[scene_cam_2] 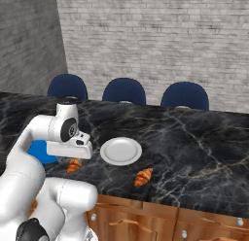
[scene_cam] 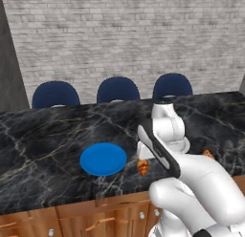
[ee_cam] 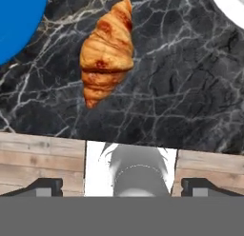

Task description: Place the pastries on the plates.

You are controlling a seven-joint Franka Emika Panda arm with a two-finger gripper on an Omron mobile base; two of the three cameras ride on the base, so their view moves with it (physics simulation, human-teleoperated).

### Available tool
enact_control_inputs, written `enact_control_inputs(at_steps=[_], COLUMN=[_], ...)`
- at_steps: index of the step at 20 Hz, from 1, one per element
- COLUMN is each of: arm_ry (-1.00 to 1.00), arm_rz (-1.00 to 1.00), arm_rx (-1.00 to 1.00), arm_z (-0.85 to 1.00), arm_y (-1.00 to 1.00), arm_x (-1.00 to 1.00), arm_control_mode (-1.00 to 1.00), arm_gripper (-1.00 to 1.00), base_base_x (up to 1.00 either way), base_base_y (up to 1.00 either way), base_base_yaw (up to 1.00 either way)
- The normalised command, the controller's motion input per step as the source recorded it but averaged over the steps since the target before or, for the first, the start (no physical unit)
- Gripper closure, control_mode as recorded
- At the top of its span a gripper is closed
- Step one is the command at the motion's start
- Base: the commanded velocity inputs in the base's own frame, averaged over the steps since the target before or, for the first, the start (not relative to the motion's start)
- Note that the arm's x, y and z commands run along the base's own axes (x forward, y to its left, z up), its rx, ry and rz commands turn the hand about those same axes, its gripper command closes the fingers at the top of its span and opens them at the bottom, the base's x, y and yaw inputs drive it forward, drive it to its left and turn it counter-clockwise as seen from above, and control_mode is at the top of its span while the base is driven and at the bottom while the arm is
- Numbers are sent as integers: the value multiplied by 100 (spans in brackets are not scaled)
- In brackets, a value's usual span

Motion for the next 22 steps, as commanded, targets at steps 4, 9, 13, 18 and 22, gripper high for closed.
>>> enact_control_inputs(at_steps=[4,9,13,18,22], arm_ry=[8,11,5,5,21], arm_rz=[0,0,0,-3,-13], arm_rx=[0,1,0,0,-4], arm_z=[-58,-62,-9,-11,-57], arm_y=[6,22,41,9,0], arm_x=[50,62,36,47,39], arm_control_mode=[-100,-100,-100,-100,-100], arm_gripper=[-100,-100,-100,-100,-100], base_base_x=[0,0,0,0,0], base_base_y=[0,0,0,0,0], base_base_yaw=[0,0,0,0,0])
